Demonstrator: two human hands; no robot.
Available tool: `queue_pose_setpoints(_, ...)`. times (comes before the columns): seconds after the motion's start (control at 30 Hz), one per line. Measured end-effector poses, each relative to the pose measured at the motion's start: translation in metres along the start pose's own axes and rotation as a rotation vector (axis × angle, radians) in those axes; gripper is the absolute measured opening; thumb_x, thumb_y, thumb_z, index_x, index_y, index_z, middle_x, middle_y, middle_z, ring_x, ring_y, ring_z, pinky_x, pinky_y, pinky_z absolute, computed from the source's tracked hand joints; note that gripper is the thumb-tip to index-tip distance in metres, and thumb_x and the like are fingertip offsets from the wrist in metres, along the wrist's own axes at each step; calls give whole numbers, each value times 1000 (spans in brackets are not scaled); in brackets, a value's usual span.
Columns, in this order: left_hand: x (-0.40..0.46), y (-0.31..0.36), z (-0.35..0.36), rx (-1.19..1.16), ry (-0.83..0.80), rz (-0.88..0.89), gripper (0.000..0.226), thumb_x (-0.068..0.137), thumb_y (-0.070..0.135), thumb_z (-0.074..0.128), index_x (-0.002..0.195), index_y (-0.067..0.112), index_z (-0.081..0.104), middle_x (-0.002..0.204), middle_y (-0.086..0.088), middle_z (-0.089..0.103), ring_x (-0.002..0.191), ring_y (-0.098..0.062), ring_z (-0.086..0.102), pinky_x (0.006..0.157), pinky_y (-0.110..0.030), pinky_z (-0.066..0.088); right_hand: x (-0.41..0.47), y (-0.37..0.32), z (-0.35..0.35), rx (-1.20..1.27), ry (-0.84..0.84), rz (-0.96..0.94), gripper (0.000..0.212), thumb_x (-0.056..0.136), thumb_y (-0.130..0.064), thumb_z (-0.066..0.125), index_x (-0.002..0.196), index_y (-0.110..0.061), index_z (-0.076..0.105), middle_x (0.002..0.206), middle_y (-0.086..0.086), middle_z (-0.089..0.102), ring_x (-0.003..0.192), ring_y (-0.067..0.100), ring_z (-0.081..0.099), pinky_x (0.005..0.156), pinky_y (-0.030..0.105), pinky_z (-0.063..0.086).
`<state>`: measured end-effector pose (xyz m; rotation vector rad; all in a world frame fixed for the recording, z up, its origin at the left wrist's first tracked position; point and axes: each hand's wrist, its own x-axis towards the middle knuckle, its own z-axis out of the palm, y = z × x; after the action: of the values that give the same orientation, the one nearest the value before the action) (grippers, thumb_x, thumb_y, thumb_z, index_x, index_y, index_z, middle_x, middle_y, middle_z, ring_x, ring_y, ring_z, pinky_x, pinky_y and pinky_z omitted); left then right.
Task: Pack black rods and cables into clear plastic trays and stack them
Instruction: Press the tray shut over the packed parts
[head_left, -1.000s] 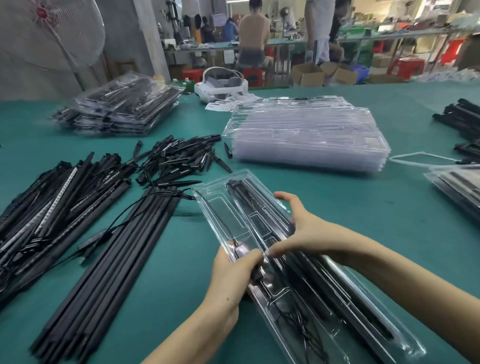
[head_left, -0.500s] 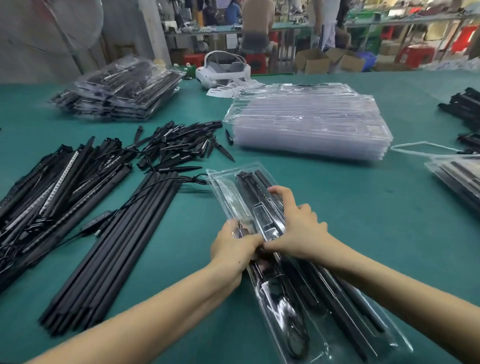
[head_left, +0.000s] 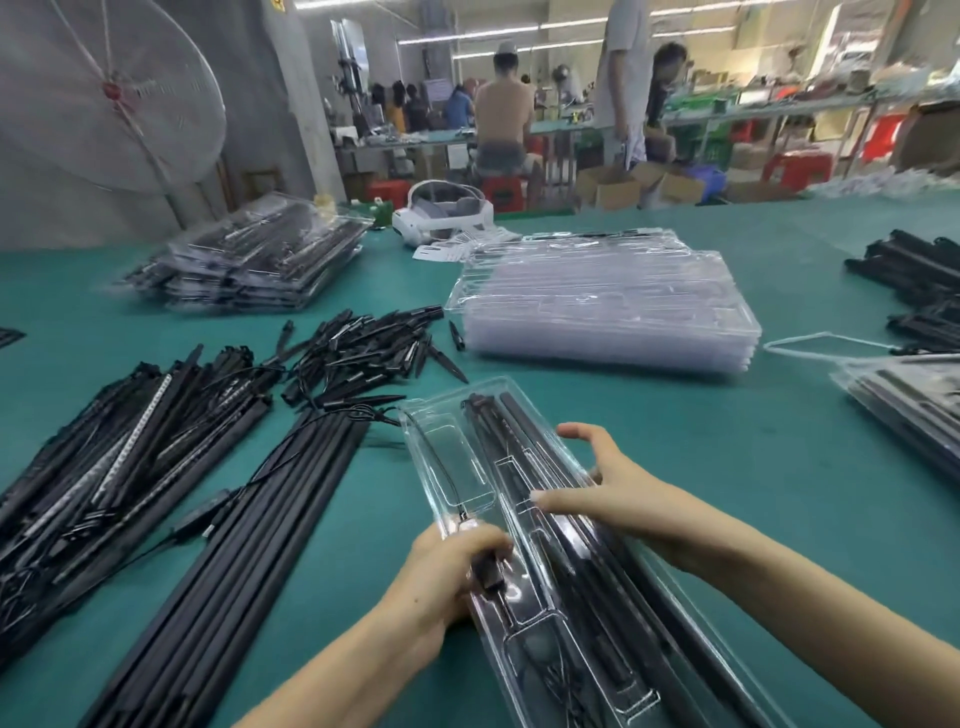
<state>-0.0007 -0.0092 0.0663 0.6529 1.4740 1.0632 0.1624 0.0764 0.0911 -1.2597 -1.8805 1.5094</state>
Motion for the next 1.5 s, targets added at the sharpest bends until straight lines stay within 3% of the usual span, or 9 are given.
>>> queue_pose_setpoints(0.13,0,-1,1,38,14,25,27,75,8,57,50,17,64,67,-10,64,63,-23,59,44,-19,41,3,-4,-1,18,7,24,73,82,-28,72,139,-33,26,101,-4,44,100,13,48,86,27,34)
queue_pose_setpoints(0.27,-3,2,1,-37,2,33,10,77,-1,62,71,5,66,62,-8,64,49,-15,58,41,-15,41,8,2,1,0,12,39,69,83,-28,70,137,-33,28,109,0,44,103,15,48,91,29,32)
queue_pose_setpoints(0.5,-1,1,-1,-128,-30,27,7,82,6,67,88,5,65,68,-4,70,52,-10,63,51,-19,50,13,13,1,-73,58,6,56,83,-27,69,130,-32,39,96,-8,45,75,2,50,62,17,38)
queue_pose_setpoints(0.63,0,-3,-1,-101,-28,38,8,83,5,65,89,6,60,72,-10,70,57,-15,64,55,-21,51,14,14,2,-145,86,-35,50,83,-29,69,122,-40,39,117,5,50,83,12,56,72,22,43)
queue_pose_setpoints(0.77,-1,-3,-2,-130,-53,50,20,80,6,70,98,8,60,75,-5,70,59,-15,66,53,-22,50,17,18,0,-173,130,-8,56,83,-37,67,132,-35,39,107,-4,53,88,12,58,82,28,47)
queue_pose_setpoints(0.87,-4,-1,-1,-125,-97,46,15,84,5,66,96,9,59,74,-4,69,58,-14,64,53,-22,51,19,22,-4,-165,151,16,65,82,-38,69,138,-31,36,126,8,51,105,16,55,93,31,43)
queue_pose_setpoints(1.07,-9,3,-7,-9,-256,72,14,97,14,51,105,6,59,81,-8,73,76,-24,71,60,-29,56,24,28,-9,-154,157,29,62,80,-33,73,135,-21,45,113,2,56,95,14,57,83,29,44)
queue_pose_setpoints(1.4,-9,2,2,18,-139,131,9,93,3,53,85,3,56,64,-9,66,50,-16,64,43,-23,49,28,32,-4,-229,186,27,59,81,-34,71,134,-19,48,117,1,55,108,18,56,95,34,45)
queue_pose_setpoints(1.5,-10,0,2,-15,-167,105,4,93,10,56,92,6,57,74,-12,69,62,-22,68,49,-26,52,28,30,-5,-241,187,26,59,82,-34,71,134,-19,49,116,1,58,104,17,57,91,31,46)
